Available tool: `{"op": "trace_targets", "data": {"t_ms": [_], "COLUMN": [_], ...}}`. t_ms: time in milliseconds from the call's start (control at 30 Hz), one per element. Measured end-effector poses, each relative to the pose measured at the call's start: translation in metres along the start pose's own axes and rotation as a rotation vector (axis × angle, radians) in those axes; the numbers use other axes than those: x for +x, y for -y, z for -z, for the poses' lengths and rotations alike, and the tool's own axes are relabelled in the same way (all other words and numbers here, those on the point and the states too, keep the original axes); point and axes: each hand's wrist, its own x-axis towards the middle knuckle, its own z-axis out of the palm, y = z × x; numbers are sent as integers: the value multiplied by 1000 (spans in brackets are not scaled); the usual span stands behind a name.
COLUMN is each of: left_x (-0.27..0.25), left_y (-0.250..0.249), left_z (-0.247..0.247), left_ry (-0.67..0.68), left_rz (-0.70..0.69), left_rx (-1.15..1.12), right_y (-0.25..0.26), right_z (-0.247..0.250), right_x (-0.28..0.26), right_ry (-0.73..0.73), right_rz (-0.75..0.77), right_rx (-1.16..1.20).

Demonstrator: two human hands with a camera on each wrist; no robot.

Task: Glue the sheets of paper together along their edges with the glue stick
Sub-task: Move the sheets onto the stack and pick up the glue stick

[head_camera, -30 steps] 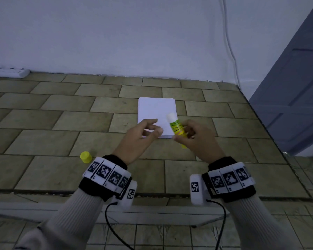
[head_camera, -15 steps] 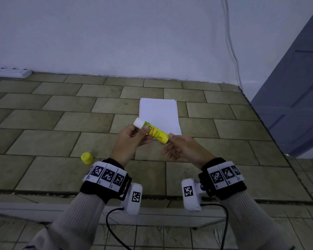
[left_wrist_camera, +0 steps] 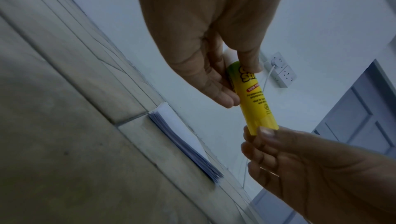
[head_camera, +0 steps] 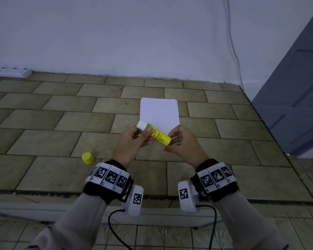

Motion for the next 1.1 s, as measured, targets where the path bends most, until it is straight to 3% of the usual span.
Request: {"op": "trace_targets", "data": {"t_ms": [233, 400, 667, 767, 900, 1100], "left_x": [-4, -6, -8, -8, -7, -8], "left_y": [3, 4, 7, 7, 6, 7], "left_z": [2, 3, 0, 1, 5, 5], "left_ry": [4, 0, 6, -5, -4, -6], "left_rz": [-3, -3, 12, 9, 6, 15], "left_rx": [-21, -23, 9, -13, -21, -17], "right_y": [12, 5, -6, -3, 9, 3], "right_z": [1, 1, -6, -6, -2, 1], "right_x": [-8, -8, -4, -5, -10, -10], "right_ry": [252, 231, -27, 29, 220, 200], "right_rz": [-301, -236, 10, -50, -284, -249], "right_rx": [385, 390, -23, 37, 309, 293]}}
